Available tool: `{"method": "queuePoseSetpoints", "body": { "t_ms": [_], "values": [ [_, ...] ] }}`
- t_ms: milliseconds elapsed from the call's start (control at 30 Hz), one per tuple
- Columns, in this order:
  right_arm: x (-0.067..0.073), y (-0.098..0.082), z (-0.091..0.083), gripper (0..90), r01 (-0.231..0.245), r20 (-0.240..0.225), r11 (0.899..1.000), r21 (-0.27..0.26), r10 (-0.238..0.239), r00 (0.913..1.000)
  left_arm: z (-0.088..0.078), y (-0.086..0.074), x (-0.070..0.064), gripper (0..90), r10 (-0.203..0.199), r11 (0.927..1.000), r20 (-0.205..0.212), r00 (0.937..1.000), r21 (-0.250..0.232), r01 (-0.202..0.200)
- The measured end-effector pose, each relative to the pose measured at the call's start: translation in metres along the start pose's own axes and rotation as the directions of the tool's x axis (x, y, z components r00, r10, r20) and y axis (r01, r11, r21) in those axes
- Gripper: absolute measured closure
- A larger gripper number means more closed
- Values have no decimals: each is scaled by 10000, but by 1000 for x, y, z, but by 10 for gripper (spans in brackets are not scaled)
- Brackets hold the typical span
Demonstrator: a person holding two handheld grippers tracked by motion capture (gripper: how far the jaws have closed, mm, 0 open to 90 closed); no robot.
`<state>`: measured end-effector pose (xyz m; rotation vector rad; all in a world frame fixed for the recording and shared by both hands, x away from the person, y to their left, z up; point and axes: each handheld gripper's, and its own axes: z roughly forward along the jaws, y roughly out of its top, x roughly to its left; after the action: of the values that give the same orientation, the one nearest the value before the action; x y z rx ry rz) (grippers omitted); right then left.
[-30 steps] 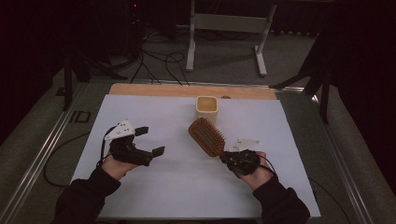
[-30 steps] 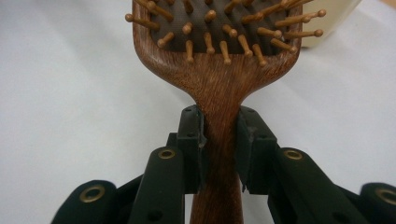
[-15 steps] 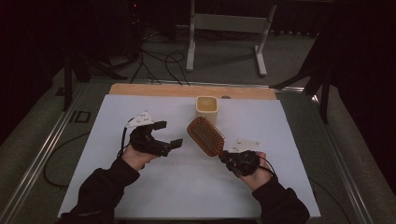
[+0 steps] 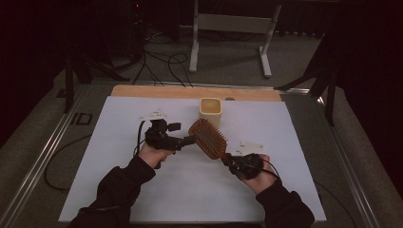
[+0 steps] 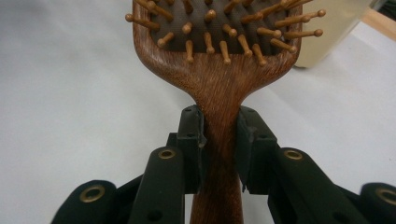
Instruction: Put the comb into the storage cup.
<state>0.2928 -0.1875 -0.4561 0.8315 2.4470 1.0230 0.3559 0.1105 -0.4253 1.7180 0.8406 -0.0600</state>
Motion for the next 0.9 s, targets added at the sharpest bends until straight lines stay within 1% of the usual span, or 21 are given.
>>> {"method": "queuePoseSetpoints", "body": {
  "t_ms": [33,67,100,133,167,200,233,267,333,367,400,433,467,500,533,600,633,667,700,800,900],
  "values": [
    [0,0,0,736,-17,-16,10000,-20,17,10000,2,0,1,3,-193,9998,99,9998,-10,193],
    [1,0,0,736,8,35,10000,-50,-8,10000,2,0,1,3,-193,9998,99,9998,-10,193],
    [1,1,0,736,-44,-31,10000,-43,44,10000,6,-1,2,5,-627,9980,272,9977,-48,628],
    [1,1,0,736,-44,-31,10000,-43,44,10000,6,-1,2,13,-627,9980,272,9977,-48,628],
    [3,1,0,736,42,17,10000,-81,-42,10000,9,-1,4,15,-1024,9946,444,9937,-116,1030],
    [3,2,0,736,20,-17,10000,-90,-20,10000,11,-1,4,23,-1096,9938,511,9927,-112,1103],
    [3,2,0,736,26,-36,9999,-108,-27,10000,13,-2,4,24,-1152,9932,444,9924,-88,1157],
    [3,2,-1,736,58,32,9999,-147,-57,10000,14,-2,3,29,-1208,9926,481,9915,-82,1213],
    [3,2,-1,736,38,-23,9999,-163,-38,10000,16,-2,3,56,-1254,9921,501,9908,-36,1258],
    [3,2,-1,736,79,16,9998,-172,-79,10000,19,-3,2,82,-1378,9904,532,9890,-51,1383],
    [3,2,-1,736,41,-63,9998,-180,-42,10000,19,-3,2,97,-1378,9904,532,9890,-51,1383],
    [3,2,-1,736,52,-89,9999,-157,-53,9999,22,-3,0,112,-1453,9893,534,9879,-81,1459],
    [4,1,-1,736,104,-9,9998,-167,-105,9999,23,-3,0,149,-1503,9884,473,9875,-137,1510],
    [4,1,0,736,93,-79,9998,-163,-94,9999,24,-4,0,158,-1583,9871,473,9863,-167,1592],
    [4,1,0,736,169,-85,9997,-186,-170,9998,24,-4,0,172,-1583,9871,473,9863,-167,1592],
    [5,2,0,736,144,-116,9997,-197,-146,9998,26,-4,-1,207,-1629,9863,445,9856,-204,1639],
    [5,2,0,736,147,-121,9997,-198,-149,9998,28,-4,-4,217,-1574,9873,370,9868,-175,1581],
    [6,2,0,736,161,-72,9997,-198,-162,9998,29,-4,-4,238,-1590,9871,366,9866,-137,1596],
    [5,2,0,736,129,-156,9997,-223,-133,9998,29,-5,-5,247,-1624,9865,319,9862,-176,1630],
    [5,2,0,736,161,-129,9995,-254,-164,9998,30,-5,-5,317,-1632,9863,226,9863,-198,1636],
    [4,2,0,736,150,-154,9996,-245,-154,9998,31,-5,-5,354,-1796,9835,110,9837,-209,1798]
  ]
}}
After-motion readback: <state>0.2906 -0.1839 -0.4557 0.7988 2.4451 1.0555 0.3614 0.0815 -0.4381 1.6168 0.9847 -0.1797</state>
